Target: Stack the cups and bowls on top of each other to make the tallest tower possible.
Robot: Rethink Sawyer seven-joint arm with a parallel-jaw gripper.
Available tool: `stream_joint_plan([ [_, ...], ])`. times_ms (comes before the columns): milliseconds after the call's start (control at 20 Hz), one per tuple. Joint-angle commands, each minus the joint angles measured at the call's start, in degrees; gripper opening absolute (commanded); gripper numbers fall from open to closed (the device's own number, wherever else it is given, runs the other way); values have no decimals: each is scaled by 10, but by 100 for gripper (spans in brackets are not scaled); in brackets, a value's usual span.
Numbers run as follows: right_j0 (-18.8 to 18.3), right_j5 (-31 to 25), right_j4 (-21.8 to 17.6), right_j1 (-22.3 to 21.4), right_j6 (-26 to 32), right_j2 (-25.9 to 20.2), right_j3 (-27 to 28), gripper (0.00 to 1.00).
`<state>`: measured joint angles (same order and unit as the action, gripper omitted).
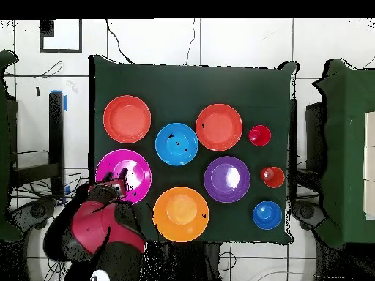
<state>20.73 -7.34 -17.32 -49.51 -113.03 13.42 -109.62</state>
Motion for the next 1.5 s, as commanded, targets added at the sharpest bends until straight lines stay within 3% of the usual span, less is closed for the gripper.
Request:
stream_joint_plan([
  [50,-41,31,13,94,-89,-51,-43,100],
  [550,-59,75,12,145,-90,-55,-27,100],
  [1500,-93,117,-2,193,-72,-75,-7,100],
])
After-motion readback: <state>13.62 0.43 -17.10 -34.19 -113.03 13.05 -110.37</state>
